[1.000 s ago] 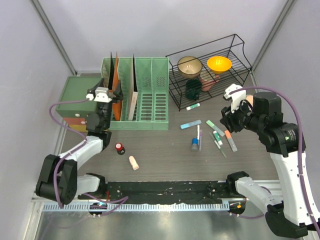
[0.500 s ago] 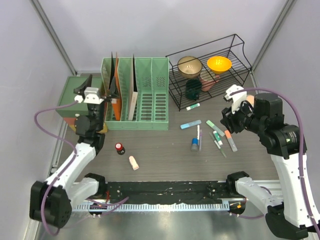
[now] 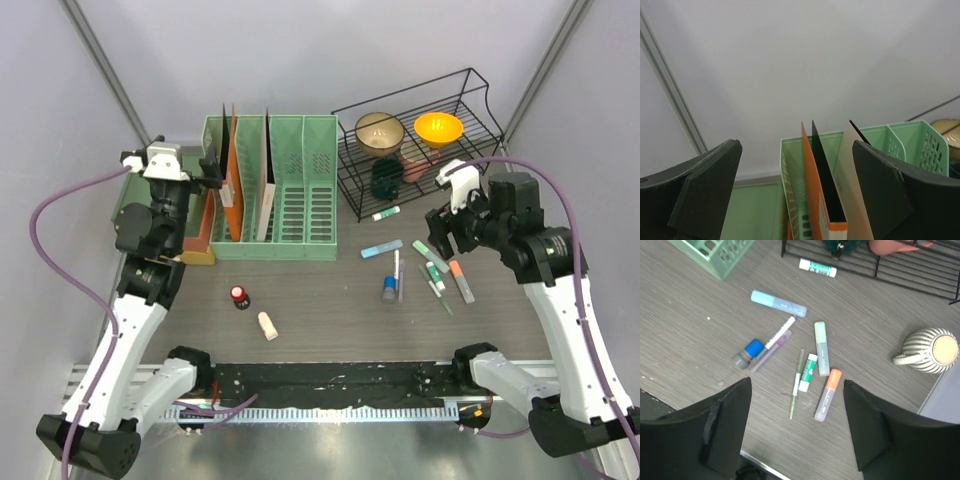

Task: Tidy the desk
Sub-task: Place the folder in the storage box.

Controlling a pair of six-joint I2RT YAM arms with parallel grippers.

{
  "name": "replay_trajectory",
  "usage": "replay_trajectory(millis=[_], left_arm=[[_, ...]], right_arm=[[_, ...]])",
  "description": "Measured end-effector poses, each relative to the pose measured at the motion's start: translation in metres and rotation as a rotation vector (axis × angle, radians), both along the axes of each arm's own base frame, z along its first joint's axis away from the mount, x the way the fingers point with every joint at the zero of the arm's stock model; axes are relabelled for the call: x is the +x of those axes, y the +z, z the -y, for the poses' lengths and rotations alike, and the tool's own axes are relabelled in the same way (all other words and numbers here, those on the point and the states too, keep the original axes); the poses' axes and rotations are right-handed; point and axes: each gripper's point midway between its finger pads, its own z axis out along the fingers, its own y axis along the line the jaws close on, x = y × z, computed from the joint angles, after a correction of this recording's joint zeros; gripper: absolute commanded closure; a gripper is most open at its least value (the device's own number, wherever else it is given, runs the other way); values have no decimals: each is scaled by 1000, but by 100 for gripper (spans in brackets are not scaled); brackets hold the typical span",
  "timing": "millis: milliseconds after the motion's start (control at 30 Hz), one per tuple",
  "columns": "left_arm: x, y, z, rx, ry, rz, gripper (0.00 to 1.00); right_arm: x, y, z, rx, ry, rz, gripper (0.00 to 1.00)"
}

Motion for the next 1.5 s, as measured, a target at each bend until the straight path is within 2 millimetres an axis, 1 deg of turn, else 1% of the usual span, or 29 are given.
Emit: replay_trajectory(millis=[33, 67, 133, 233, 300, 333, 467, 533, 600, 667, 733, 833, 867, 933, 1033, 1100, 1167, 1267, 1400, 1500], left_arm=[[-2, 0, 2, 14, -15, -28, 0], [-5, 1, 5, 27, -33, -54, 0], [-13, 3, 10, 49, -73, -98, 0], [-34, 10, 20, 76, -155, -143, 0], [-48, 7, 27, 85, -214, -176, 0], [-51, 4, 30, 90, -234, -189, 0], [-70, -22, 53, 123, -386, -312, 0], [-77, -43, 66, 145, -470, -401, 0], [-82, -68, 76, 158, -544, -504, 0], [-89, -87, 81, 168, -589, -581, 0], [-93, -111, 81, 180, -601, -659, 0], [-101, -131, 72, 181, -563, -713, 0], [-104, -135, 67, 179, -537, -719, 0], [-109, -135, 55, 175, -472, -706, 0], [-118, -128, 34, 165, -363, -667, 0], [-126, -121, 21, 155, -300, -627, 0], [-132, -118, 8, 145, -238, -603, 0], [-134, -126, -11, 138, -134, -615, 0], [-135, -146, -33, 151, -10, -683, 0], [-138, -152, -46, 165, 58, -708, 0]], right_arm=[[3, -5, 1, -5, -9, -12, 4], [6, -10, 1, -9, -20, -25, 3], [9, -17, 3, -19, -36, -41, 1], [14, -22, 6, -30, -57, -39, 0], [17, -25, 10, -44, -80, -38, 0], [18, -27, 12, -50, -91, -39, 1], [23, -40, 24, -100, -155, -64, 1], [23, -49, 29, -125, -180, -85, 0], [23, -58, 34, -148, -202, -108, 1], [21, -66, 38, -164, -216, -128, 0], [19, -73, 40, -176, -230, -144, 1], [18, -76, 42, -180, -237, -150, 0], [18, -77, 42, -180, -238, -151, 0], [18, -81, 42, -182, -237, -156, 0], [17, -88, 42, -186, -234, -170, 0], [17, -91, 41, -186, -231, -174, 1], [18, -92, 40, -185, -226, -176, 0], [22, -93, 37, -173, -215, -176, 0], [25, -98, 32, -165, -199, -196, 1], [27, -99, 30, -162, -193, -201, 0]])
